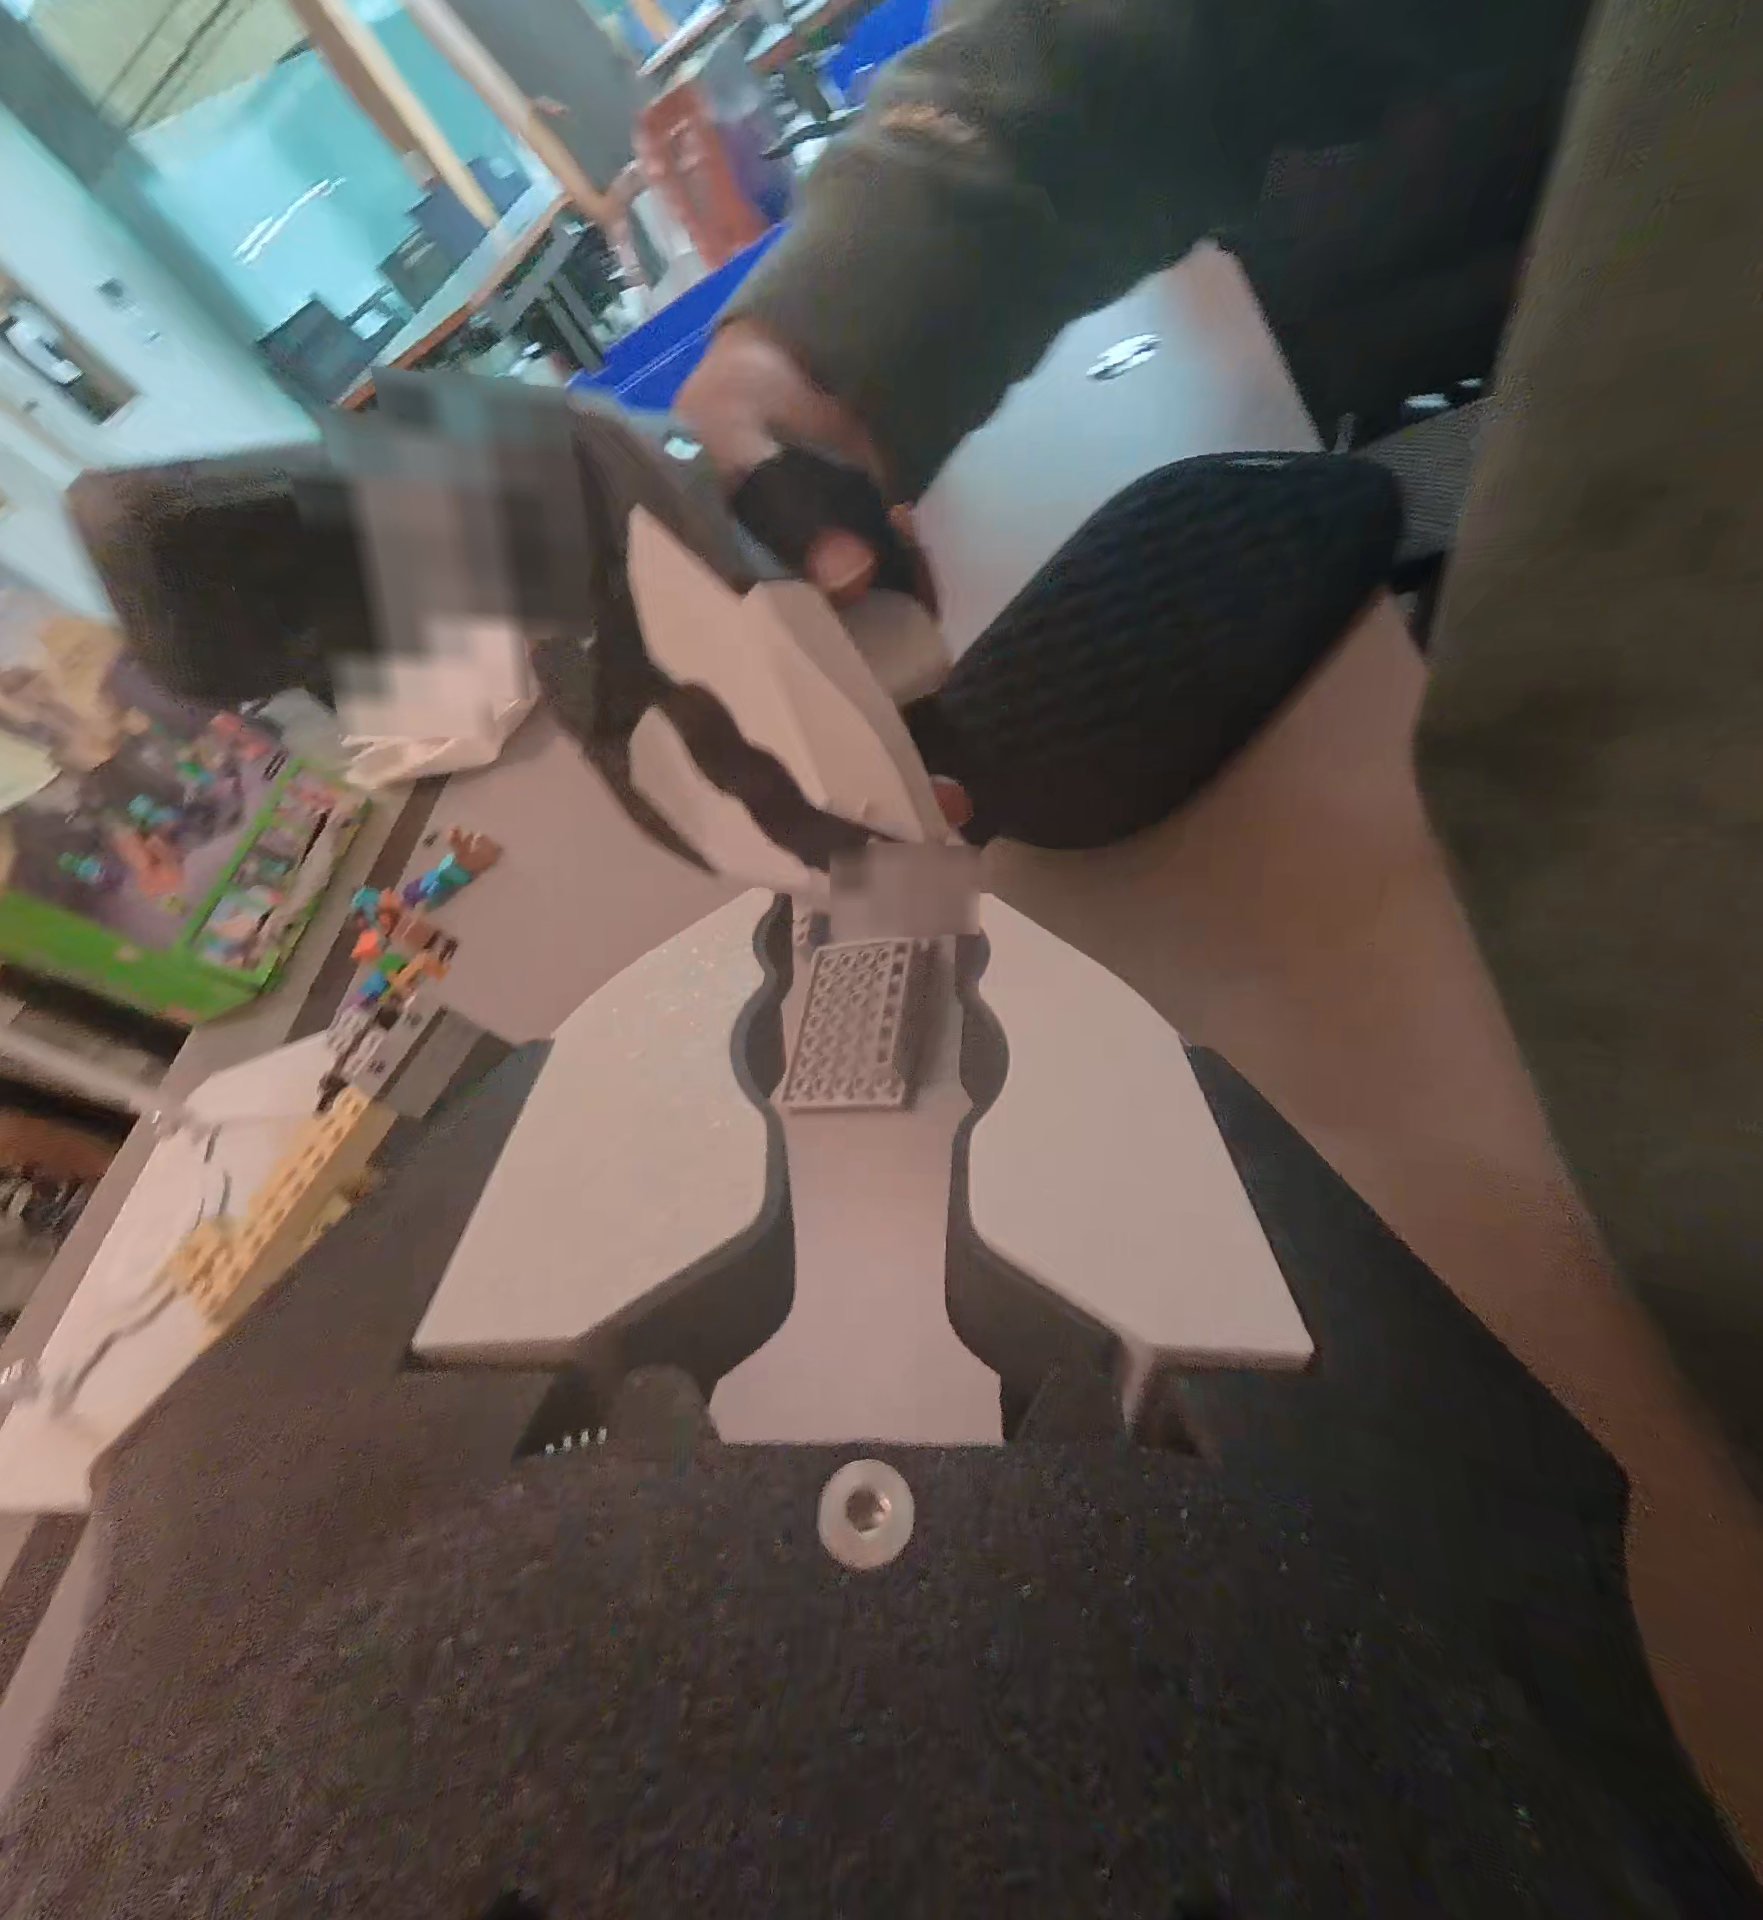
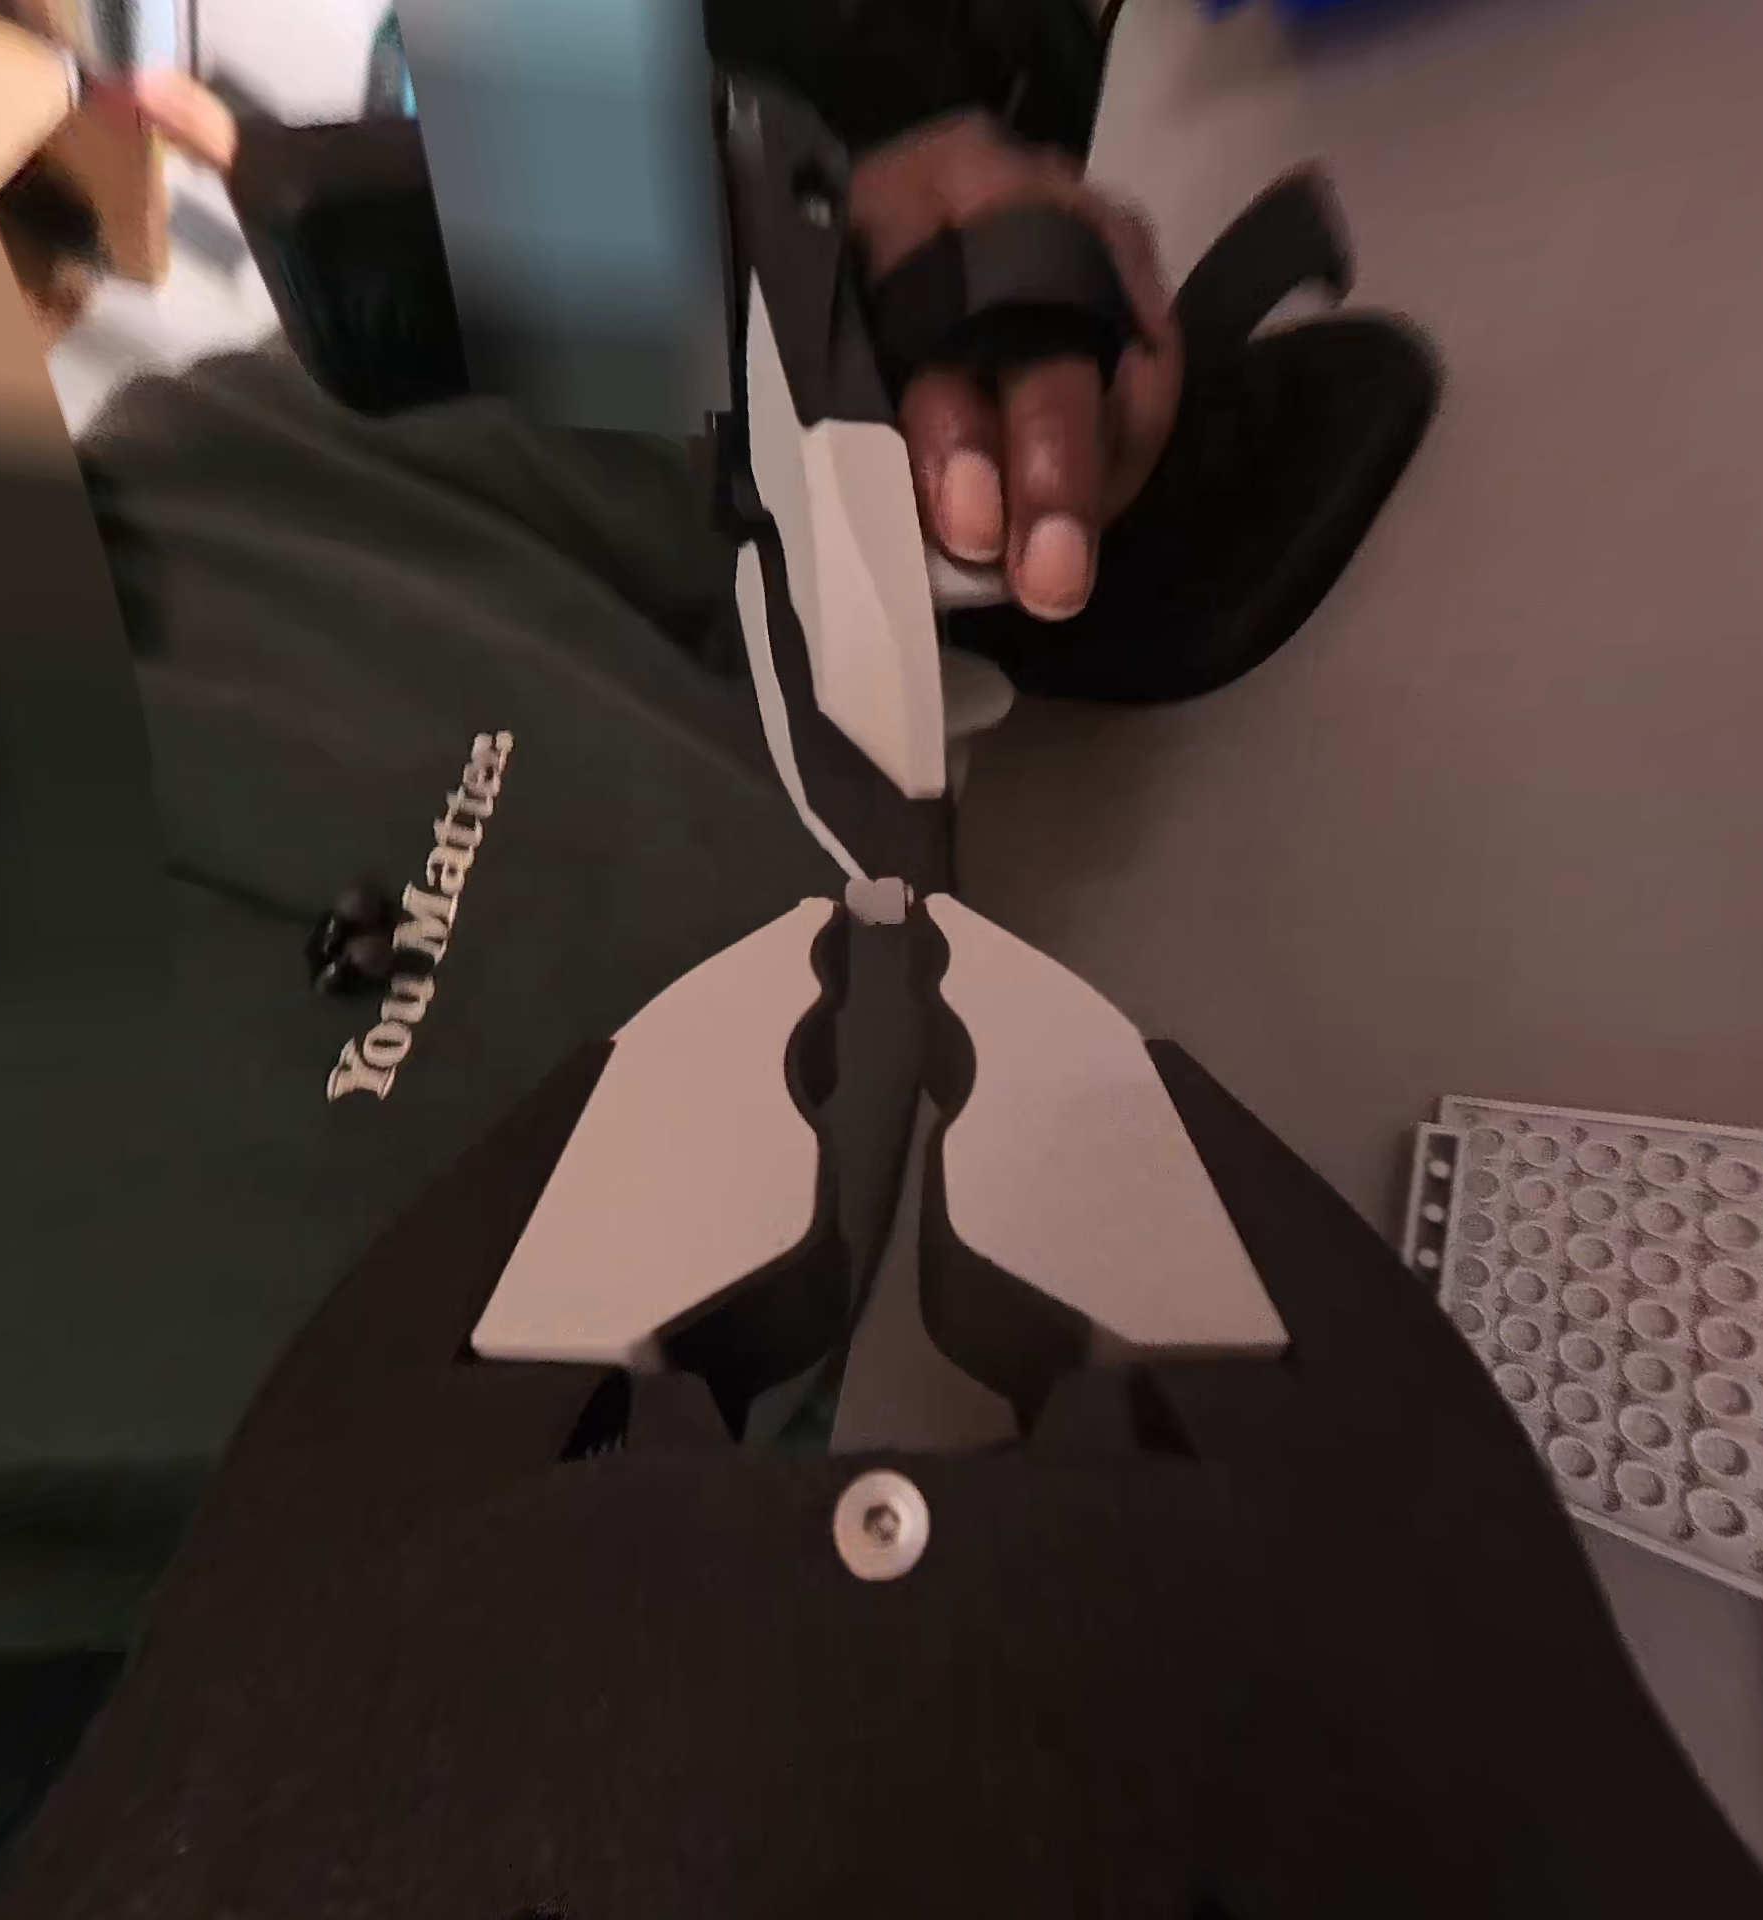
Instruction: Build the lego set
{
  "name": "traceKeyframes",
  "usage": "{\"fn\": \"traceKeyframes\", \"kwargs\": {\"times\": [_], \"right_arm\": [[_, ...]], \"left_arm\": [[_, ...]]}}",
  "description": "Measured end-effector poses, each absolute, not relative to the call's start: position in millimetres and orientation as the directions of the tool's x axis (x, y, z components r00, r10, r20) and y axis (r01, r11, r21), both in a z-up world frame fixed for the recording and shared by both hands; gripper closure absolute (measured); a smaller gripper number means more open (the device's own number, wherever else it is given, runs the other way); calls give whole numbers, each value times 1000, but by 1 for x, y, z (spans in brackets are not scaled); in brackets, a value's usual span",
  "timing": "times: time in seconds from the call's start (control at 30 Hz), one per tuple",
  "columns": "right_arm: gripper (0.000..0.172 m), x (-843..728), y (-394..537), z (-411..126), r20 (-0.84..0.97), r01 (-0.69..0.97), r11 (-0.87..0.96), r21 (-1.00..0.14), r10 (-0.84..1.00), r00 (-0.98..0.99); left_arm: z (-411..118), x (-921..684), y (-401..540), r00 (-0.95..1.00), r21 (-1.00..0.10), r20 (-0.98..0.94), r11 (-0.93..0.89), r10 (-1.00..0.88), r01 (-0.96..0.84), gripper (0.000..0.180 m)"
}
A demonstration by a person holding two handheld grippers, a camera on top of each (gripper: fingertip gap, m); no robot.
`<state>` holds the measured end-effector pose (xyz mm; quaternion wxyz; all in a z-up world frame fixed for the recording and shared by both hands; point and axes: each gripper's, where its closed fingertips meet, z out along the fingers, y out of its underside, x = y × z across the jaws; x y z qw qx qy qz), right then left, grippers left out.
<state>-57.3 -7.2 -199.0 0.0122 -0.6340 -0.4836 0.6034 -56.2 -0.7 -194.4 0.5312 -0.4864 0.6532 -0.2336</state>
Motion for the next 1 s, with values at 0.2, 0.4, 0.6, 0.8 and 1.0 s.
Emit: {"fn": "traceKeyframes", "kwargs": {"times": [0.2,0.4,0.6,0.8,1.0], "right_arm": [[161,-58,-26,-203,-766,738,-373,-562,571,-295],[161,-60,-26,-200,-790,728,-402,-555,529,-310],[161,-60,-25,-198,-805,718,-431,-547,505,-311],[161,-59,-27,-196,-804,718,-425,-551,503,-318],[154,-51,-3,-195,-659,618,-382,-687,685,-310]], "left_arm": [[-193,-53,-21,-139,-758,-523,533,-841,-376,157],[-192,-55,-23,-134,-753,-534,542,-835,-373,160],[-195,-52,-23,-115,-759,-528,528,-841,-380,157],[-197,-49,-22,-117,-762,-518,519,-848,-387,164],[-192,-54,-4,-8,-862,-408,388,-913,-325,165]]}}
